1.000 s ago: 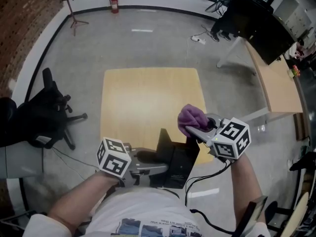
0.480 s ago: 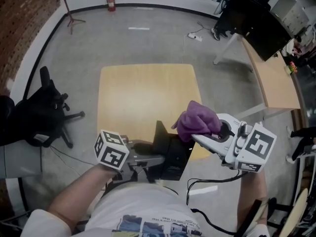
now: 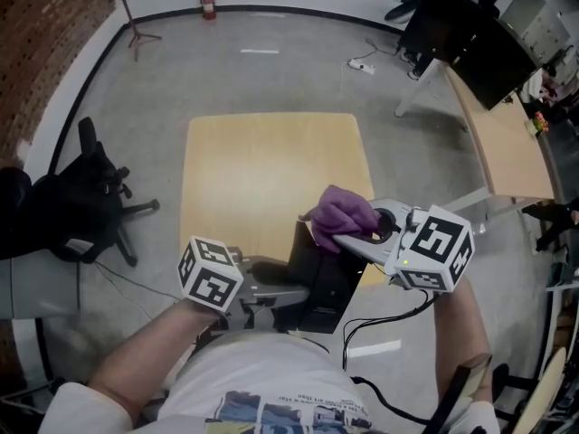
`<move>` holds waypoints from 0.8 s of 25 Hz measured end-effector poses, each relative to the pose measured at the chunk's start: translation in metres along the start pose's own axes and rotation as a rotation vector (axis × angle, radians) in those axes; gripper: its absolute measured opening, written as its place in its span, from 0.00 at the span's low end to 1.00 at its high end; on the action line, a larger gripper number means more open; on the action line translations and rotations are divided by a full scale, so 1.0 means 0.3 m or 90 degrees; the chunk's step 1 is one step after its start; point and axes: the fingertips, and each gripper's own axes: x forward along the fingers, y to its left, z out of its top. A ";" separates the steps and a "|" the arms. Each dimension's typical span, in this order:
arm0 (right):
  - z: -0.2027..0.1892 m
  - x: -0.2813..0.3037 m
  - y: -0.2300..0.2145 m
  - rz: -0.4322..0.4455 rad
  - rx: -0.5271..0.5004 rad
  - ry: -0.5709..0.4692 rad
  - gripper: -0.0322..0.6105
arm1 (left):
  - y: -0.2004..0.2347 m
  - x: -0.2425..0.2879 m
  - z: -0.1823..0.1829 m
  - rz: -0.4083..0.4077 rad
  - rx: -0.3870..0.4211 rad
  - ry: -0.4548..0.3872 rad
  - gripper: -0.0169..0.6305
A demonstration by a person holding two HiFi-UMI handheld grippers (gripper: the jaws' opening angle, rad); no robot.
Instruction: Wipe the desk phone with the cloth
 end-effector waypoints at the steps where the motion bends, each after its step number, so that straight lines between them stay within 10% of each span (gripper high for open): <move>1: -0.012 0.004 -0.004 0.002 0.002 0.005 0.21 | -0.004 0.003 -0.003 0.000 -0.001 -0.002 0.30; 20: 0.126 0.006 0.132 0.102 -0.081 -0.038 0.21 | 0.017 0.028 -0.025 -0.005 -0.001 -0.005 0.30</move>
